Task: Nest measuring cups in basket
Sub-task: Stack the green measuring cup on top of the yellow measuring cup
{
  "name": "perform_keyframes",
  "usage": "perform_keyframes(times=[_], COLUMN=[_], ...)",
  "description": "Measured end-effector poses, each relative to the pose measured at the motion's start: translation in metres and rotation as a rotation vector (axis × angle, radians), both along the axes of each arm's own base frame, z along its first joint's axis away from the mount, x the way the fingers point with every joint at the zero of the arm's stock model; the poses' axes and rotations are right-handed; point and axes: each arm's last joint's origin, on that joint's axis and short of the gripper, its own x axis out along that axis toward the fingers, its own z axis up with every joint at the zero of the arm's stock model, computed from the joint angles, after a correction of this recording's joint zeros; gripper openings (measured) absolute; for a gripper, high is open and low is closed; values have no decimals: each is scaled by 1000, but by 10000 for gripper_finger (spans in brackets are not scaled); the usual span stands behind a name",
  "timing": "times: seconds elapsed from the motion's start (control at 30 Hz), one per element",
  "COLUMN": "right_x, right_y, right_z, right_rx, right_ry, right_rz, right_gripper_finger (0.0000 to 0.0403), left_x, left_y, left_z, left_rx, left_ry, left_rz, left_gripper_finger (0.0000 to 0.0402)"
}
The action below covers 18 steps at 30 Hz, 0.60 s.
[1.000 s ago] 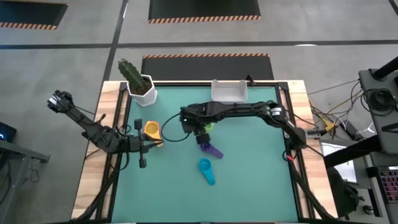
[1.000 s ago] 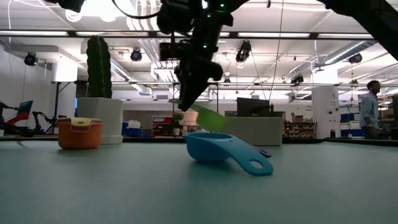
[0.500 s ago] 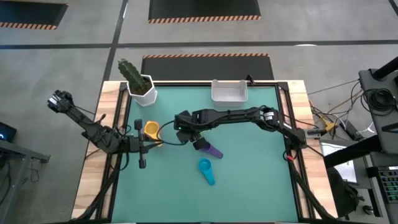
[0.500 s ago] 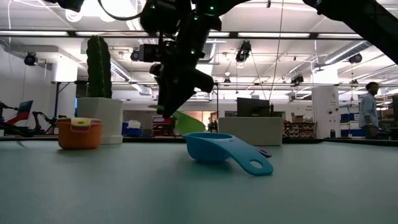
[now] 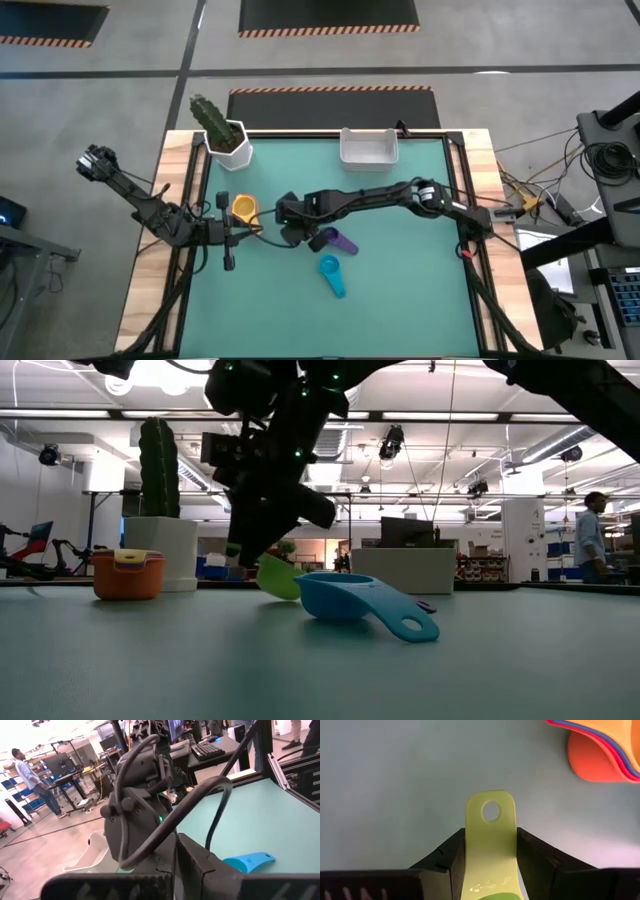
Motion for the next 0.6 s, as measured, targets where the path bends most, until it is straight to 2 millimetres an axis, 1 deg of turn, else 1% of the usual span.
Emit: perform_keyframes(times=[0.23,0.6], right_x=[4,8], right_y=[2,2], right_z=[-5,-14], right_rx=[-2,23], right_ry=[-15,-36], right_rz=[0,-43], right_gripper_finger=[146,212], left_x=[0,0], left_y=[0,0], left_z=[0,0], left_rx=[0,-1], left_ry=[0,-1], left_rz=[0,0], left_gripper_finger=[0,0])
